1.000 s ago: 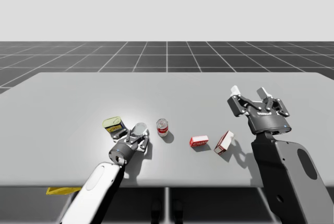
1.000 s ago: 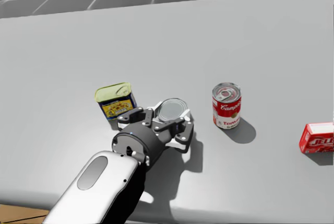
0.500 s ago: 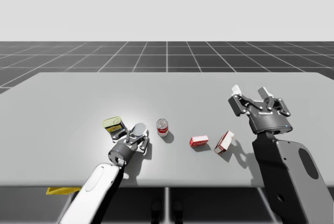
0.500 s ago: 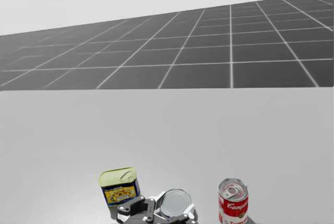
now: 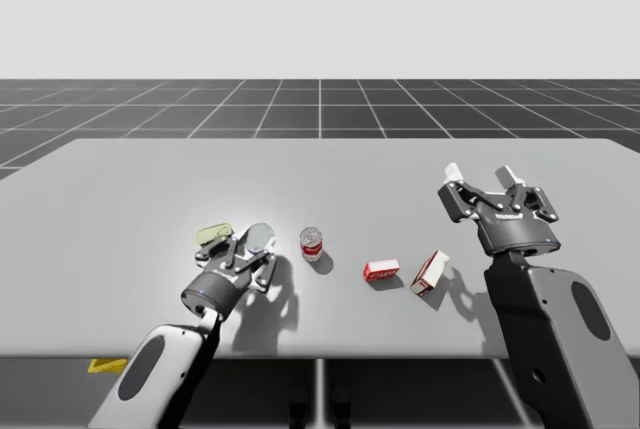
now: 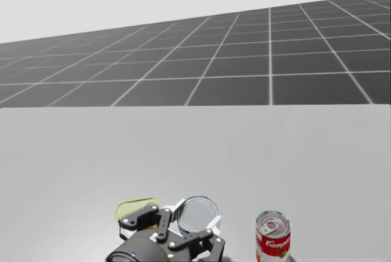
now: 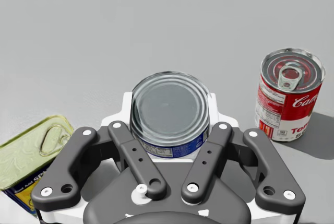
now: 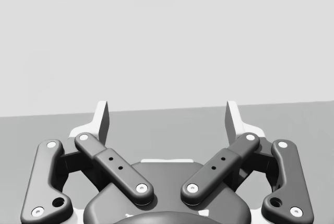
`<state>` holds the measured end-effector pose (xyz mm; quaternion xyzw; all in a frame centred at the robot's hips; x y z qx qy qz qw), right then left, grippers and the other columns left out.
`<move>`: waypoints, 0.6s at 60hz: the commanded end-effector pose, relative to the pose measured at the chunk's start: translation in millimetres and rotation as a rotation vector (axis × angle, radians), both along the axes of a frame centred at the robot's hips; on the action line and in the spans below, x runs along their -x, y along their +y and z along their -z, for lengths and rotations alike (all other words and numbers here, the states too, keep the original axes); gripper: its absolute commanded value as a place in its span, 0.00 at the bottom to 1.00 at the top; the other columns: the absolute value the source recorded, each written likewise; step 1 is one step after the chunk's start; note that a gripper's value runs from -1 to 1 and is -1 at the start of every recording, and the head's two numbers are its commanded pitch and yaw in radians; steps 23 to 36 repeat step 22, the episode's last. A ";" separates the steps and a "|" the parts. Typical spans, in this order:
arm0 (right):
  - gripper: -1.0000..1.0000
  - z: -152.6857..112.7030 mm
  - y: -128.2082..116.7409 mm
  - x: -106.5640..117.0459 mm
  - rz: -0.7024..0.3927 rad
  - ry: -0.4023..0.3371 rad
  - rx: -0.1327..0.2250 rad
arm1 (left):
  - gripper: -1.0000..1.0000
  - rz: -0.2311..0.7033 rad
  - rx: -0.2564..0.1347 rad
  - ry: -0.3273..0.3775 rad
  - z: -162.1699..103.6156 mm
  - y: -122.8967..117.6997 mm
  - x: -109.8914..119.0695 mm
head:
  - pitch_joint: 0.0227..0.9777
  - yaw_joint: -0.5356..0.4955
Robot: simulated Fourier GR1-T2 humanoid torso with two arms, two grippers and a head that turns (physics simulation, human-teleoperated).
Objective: Lift the tuna fish can off the table.
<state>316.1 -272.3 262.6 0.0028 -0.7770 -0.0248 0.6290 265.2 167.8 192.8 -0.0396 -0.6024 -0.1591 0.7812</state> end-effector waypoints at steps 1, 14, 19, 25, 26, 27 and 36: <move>0.00 2.5 -1.2 -2.5 0.005 0.002 0.017 | 1.00 0.132 0.007 -0.098 -49.3 -10.1 -1.0 | 0.49 0.77; 0.00 4.1 -0.8 -3.3 0.016 -0.008 0.029 | 1.00 0.145 -0.004 -0.226 -102.7 -7.2 5.6 | 0.48 0.77; 0.00 3.7 -1.2 -2.8 0.007 -0.002 0.023 | 1.00 0.149 -0.005 -0.283 -124.6 -7.7 8.5 | 0.47 0.76; 0.00 4.5 -1.2 -1.8 -0.002 -0.014 0.050 | 1.00 0.148 -0.004 -0.319 -136.7 -8.2 9.7 | 0.47 0.76; 0.00 4.5 -1.2 -1.8 -0.002 -0.014 0.050 | 1.00 0.148 -0.004 -0.319 -136.7 -8.2 9.7 | 0.47 0.76; 0.00 4.5 -1.2 -1.8 -0.002 -0.014 0.050 | 1.00 0.148 -0.004 -0.319 -136.7 -8.2 9.7 | 0.47 0.76; 0.00 4.5 -1.2 -1.8 -0.002 -0.014 0.050 | 1.00 0.148 -0.004 -0.319 -136.7 -8.2 9.7 | 0.47 0.76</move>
